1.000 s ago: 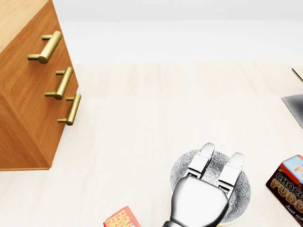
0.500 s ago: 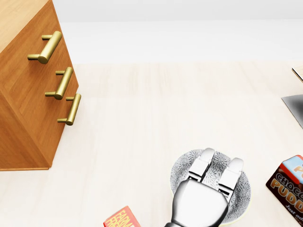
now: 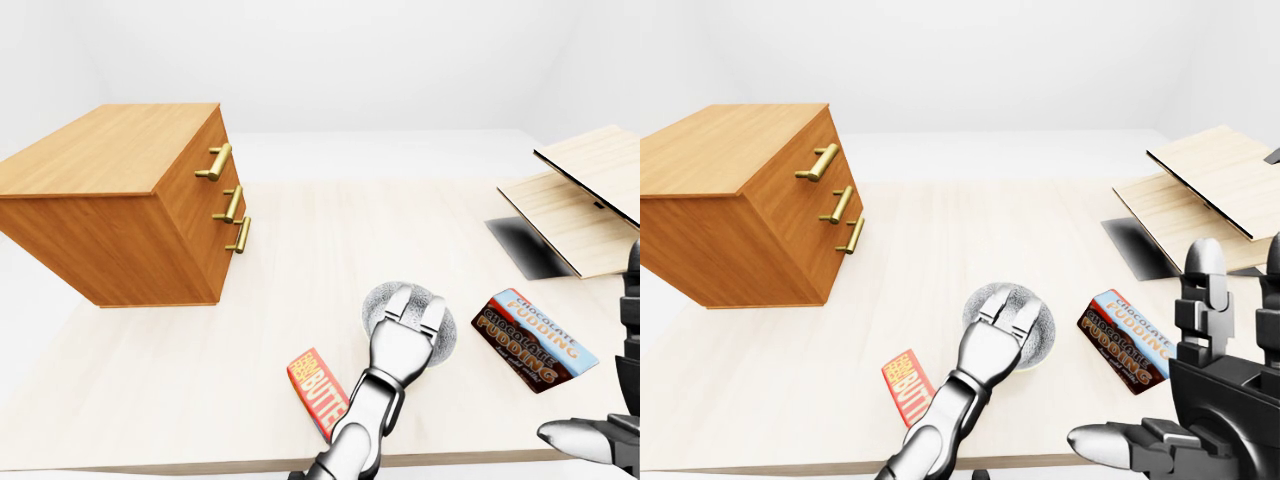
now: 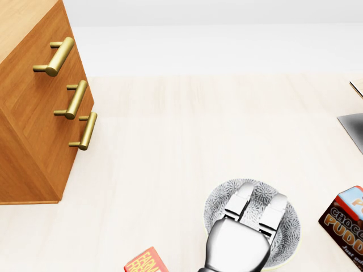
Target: Close the top drawer of the cabinet and put the bowl on top of it.
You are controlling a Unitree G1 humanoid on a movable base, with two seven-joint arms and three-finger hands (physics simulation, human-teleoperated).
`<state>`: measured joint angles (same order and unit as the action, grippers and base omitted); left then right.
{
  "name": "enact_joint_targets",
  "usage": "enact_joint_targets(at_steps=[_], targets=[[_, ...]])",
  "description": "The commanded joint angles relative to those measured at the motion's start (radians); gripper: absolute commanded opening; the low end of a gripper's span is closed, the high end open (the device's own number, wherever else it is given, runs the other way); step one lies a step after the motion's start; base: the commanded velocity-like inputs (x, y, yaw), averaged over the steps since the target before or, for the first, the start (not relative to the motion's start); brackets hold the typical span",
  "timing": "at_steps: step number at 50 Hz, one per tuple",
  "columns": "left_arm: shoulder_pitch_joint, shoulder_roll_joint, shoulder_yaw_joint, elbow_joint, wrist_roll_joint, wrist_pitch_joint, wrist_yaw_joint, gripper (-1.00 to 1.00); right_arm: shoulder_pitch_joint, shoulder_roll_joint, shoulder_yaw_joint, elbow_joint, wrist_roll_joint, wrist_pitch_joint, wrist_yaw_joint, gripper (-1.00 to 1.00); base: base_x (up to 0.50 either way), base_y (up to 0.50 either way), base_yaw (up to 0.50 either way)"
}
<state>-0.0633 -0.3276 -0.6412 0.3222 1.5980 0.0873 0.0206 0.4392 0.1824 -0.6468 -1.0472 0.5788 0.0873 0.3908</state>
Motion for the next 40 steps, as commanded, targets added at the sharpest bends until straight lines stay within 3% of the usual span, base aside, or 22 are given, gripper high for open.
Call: enact_joint_targets(at_steps=[1, 2, 3, 20, 30, 40], targets=[[-0.008, -0.004, 0.012, 0.033, -0.007, 0.0, 0.016, 1.0, -0.006, 0.006, -0.005, 0.0, -0.003, 0.0, 0.006, 1.0, 0.0, 0.0, 0.0], [-0.008, -0.004, 0.011, 0.033, -0.007, 0.0, 0.017, -0.19, -0.006, 0.006, -0.006, 0.0, -0.003, 0.0, 0.007, 1.0, 0.0, 0.0, 0.0], [-0.006, -0.003, 0.01, 0.03, -0.007, 0.0, 0.016, -1.0, -0.005, 0.007, -0.005, 0.0, -0.003, 0.0, 0.008, 1.0, 0.0, 0.0, 0.0], [-0.018, -0.009, 0.023, 0.08, -0.002, 0.0, 0.031, -1.0, 0.009, -0.002, -0.002, 0.0, 0.011, 0.0, 0.0, 1.0, 0.0, 0.0, 0.0], [0.006, 0.002, -0.003, 0.012, 0.017, 0.0, -0.006, -1.0, -0.006, 0.013, -0.009, 0.0, -0.002, 0.0, 0.015, 1.0, 0.0, 0.0, 0.0], [-0.015, 0.015, 0.022, -0.111, 0.024, 0.0, -0.074, -1.0, -0.024, 0.039, -0.013, 0.0, -0.029, 0.0, 0.042, 1.0, 0.0, 0.0, 0.0]])
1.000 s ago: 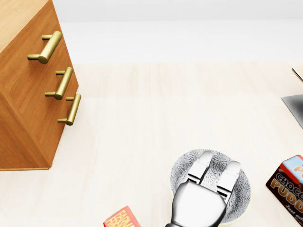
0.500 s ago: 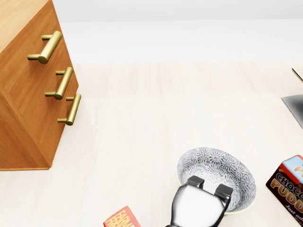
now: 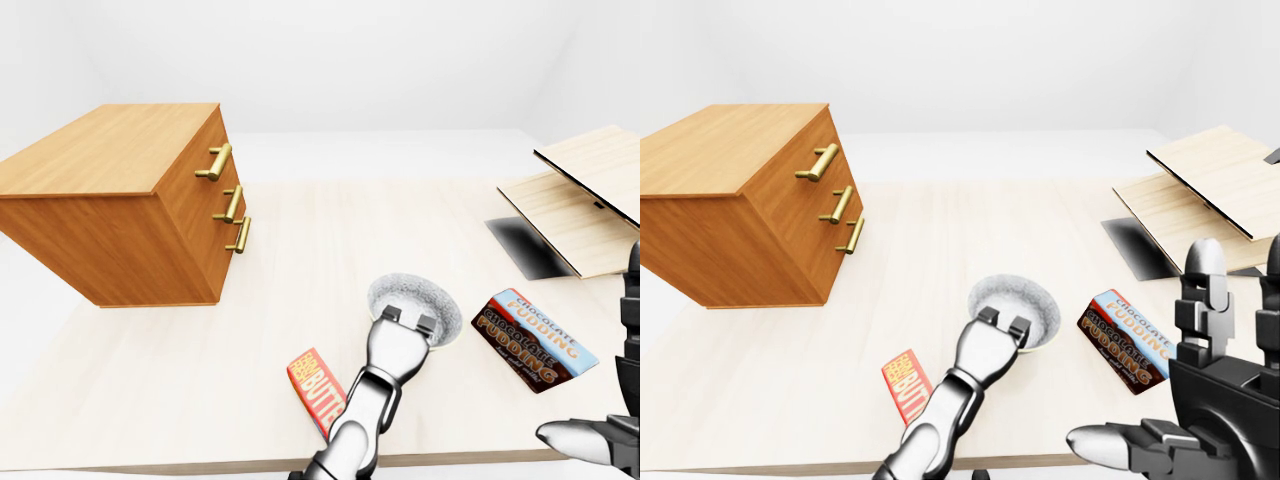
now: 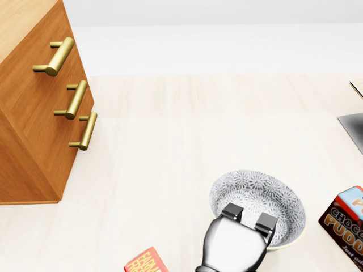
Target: Close the top drawer of the cabinet and put the bowl on top of it.
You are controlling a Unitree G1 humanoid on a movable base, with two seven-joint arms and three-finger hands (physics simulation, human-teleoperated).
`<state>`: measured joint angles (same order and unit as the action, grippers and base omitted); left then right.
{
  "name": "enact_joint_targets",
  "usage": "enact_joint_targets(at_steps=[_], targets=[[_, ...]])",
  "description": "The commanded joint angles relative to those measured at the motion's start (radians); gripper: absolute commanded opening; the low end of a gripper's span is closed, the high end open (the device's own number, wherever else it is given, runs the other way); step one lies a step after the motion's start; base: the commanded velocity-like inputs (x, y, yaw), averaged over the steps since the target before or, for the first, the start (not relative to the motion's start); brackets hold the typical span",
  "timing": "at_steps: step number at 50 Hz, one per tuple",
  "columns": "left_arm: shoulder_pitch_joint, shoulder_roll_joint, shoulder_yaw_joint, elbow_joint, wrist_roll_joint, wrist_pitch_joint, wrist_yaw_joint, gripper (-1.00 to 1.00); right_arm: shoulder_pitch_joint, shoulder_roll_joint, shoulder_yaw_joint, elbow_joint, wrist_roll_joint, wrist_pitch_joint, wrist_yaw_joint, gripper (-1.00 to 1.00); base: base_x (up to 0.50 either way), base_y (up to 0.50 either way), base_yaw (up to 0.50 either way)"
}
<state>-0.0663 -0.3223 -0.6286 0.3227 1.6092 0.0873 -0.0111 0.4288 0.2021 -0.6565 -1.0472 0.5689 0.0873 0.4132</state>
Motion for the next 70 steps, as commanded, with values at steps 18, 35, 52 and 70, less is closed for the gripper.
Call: enact_joint_targets(at_steps=[18, 35, 52, 70], targets=[[-0.051, 0.008, 0.062, -0.251, -0.014, 0.0, -0.105, -1.0, -0.001, 0.012, 0.029, 0.0, -0.037, 0.0, 0.009, 1.0, 0.0, 0.0, 0.0], [-0.113, -0.001, 0.121, -0.396, -0.022, 0.0, -0.2, -1.0, -0.01, 0.024, 0.017, 0.0, -0.041, 0.0, 0.023, 1.0, 0.0, 0.0, 0.0], [-0.305, -0.016, 0.272, -0.536, -0.112, 0.0, -0.422, -1.0, -0.009, 0.03, 0.043, 0.0, -0.072, 0.0, 0.029, 1.0, 0.0, 0.0, 0.0], [-0.488, -0.004, 0.378, -0.696, -0.175, 0.0, -0.642, -1.0, -0.019, 0.046, 0.055, 0.016, -0.102, 0.0, 0.051, 1.0, 0.0, 0.0, 0.0]])
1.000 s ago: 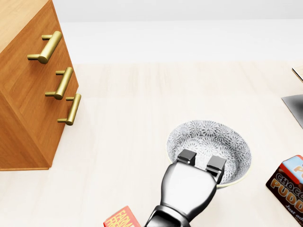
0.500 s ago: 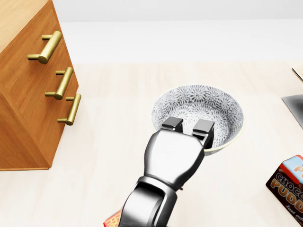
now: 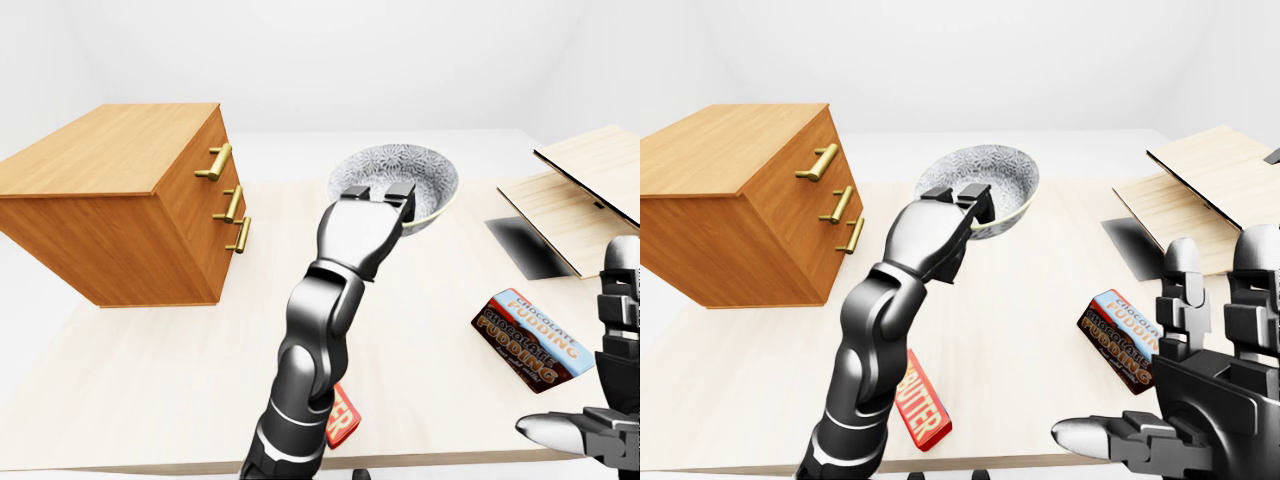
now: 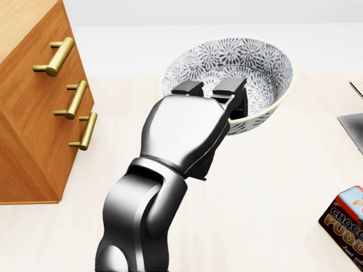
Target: Close the top drawer of the cabinet and put the bowl on top of it.
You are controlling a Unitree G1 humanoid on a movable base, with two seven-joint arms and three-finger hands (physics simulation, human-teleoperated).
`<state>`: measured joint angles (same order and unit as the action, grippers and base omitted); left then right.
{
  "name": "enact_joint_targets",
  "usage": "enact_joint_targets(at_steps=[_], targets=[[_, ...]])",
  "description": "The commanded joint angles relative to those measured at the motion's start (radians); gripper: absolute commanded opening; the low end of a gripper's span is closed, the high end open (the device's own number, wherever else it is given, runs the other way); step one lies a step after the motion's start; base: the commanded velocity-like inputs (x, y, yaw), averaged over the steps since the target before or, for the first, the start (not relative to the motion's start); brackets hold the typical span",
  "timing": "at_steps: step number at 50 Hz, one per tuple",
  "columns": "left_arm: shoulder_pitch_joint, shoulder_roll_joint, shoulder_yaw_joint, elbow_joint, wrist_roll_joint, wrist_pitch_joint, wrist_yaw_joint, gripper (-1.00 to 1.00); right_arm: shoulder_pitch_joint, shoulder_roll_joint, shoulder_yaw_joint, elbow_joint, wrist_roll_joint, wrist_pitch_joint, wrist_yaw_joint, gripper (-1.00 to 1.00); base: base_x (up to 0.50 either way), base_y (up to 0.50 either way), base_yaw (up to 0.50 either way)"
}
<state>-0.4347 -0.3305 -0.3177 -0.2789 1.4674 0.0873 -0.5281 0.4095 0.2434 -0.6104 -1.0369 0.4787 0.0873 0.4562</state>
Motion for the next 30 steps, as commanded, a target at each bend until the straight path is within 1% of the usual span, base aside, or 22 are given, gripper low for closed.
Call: enact_joint_targets(at_steps=[1, 6, 11, 13, 16, 18, 20, 28, 30], targets=[[-0.134, 0.008, 0.077, -0.085, -0.043, 0.0, -0.133, -1.0, 0.0, 0.005, 0.009, 0.006, -0.013, 0.0, 0.007, 1.0, 0.0, 0.0, 0.0], [-0.249, 0.059, 0.142, -0.036, -0.104, 0.0, -0.136, -1.0, 0.006, 0.008, 0.004, -0.002, -0.006, 0.0, 0.01, 1.0, 0.0, 0.0, 0.0], [-0.294, 0.103, 0.158, -0.034, -0.136, 0.0, -0.137, -1.0, 0.0, 0.007, 0.014, -0.004, -0.018, 0.0, 0.006, 1.0, 0.0, 0.0, 0.0], [-0.31, 0.117, 0.163, -0.037, -0.141, 0.0, -0.143, -1.0, 0.005, 0.009, 0.017, -0.007, -0.019, 0.0, 0.008, 1.0, 0.0, 0.0, 0.0], [-0.345, 0.15, 0.185, -0.043, -0.146, 0.0, -0.163, -1.0, 0.013, 0.007, 0.018, -0.01, -0.013, 0.0, 0.006, 1.0, 0.0, 0.0, 0.0], [-0.355, 0.161, 0.188, -0.045, -0.15, 0.0, -0.166, -1.0, 0.016, 0.005, 0.021, -0.01, -0.012, 0.0, 0.004, 1.0, 0.0, 0.0, 0.0], [-0.395, 0.195, 0.221, -0.034, -0.162, 0.0, -0.159, -1.0, 0.017, 0.005, 0.028, -0.01, -0.019, 0.0, 0.002, 1.0, 0.0, 0.0, 0.0], [-0.472, 0.291, 0.265, 0.022, -0.233, 0.0, -0.135, -1.0, 0.019, 0.0, 0.031, -0.01, -0.018, 0.0, -0.004, 1.0, 0.0, 0.0, 0.0], [-0.482, 0.312, 0.266, 0.026, -0.236, 0.0, -0.13, -1.0, 0.023, -0.002, 0.029, -0.01, -0.011, 0.0, -0.005, 1.0, 0.0, 0.0, 0.0]])
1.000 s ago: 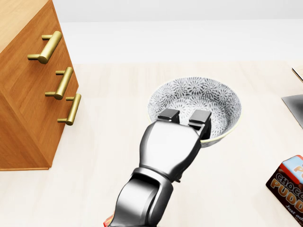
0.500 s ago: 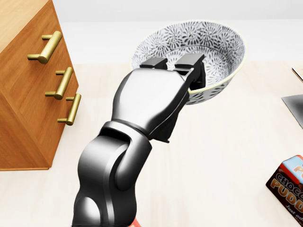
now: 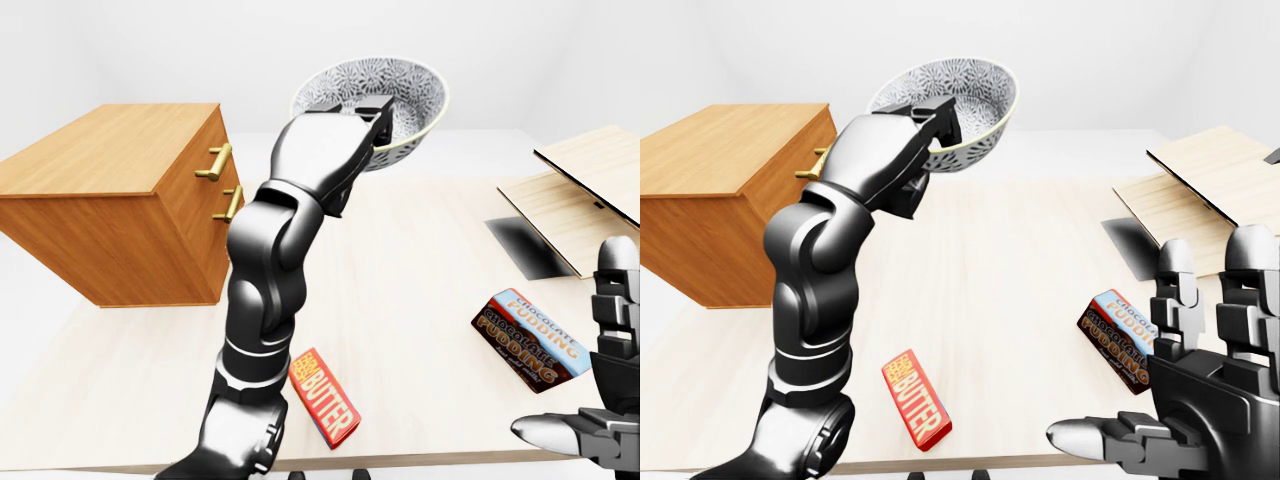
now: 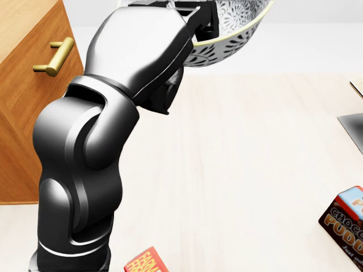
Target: Close the top drawer of the cabinet and put the bowl on top of it.
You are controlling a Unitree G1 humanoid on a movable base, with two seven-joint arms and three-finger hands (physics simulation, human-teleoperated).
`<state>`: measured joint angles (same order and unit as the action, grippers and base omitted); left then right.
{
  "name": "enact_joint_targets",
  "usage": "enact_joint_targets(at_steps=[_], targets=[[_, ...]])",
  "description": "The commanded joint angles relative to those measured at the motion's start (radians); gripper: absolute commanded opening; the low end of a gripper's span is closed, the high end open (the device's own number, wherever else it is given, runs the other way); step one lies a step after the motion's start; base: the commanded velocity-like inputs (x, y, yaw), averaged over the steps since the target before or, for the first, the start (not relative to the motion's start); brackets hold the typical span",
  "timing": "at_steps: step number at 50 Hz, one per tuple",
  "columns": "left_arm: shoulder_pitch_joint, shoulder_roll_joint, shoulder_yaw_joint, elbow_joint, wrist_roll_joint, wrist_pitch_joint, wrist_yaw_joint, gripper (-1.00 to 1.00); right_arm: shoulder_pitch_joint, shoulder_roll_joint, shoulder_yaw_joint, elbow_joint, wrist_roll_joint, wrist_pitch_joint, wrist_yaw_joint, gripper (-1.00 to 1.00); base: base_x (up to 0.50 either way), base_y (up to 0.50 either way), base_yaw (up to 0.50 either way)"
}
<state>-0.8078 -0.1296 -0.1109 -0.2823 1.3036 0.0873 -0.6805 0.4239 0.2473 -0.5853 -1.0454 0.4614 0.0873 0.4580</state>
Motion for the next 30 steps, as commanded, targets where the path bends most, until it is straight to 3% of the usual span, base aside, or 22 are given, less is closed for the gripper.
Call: enact_joint_targets(at_steps=[1, 13, 17, 30], targets=[[-0.113, 0.119, 0.06, 0.03, -0.073, 0.0, 0.016, -1.0, 0.011, -0.008, 0.003, -0.002, 0.01, 0.0, -0.009, 1.0, 0.0, 0.0, 0.0], [-0.185, 0.222, 0.113, 0.056, -0.089, 0.0, -0.01, -1.0, 0.002, 0.001, 0.003, 0.0, -0.003, 0.0, 0.001, 1.0, 0.0, 0.0, 0.0], [-0.226, 0.278, 0.139, 0.107, -0.126, 0.0, 0.015, -1.0, -0.008, 0.006, 0.017, 0.016, -0.026, 0.0, 0.007, 1.0, 0.0, 0.0, 0.0], [-0.266, 0.37, 0.161, 0.2, -0.209, 0.0, 0.092, -1.0, -0.002, 0.001, 0.049, 0.031, -0.049, 0.0, -0.001, 1.0, 0.0, 0.0, 0.0]])
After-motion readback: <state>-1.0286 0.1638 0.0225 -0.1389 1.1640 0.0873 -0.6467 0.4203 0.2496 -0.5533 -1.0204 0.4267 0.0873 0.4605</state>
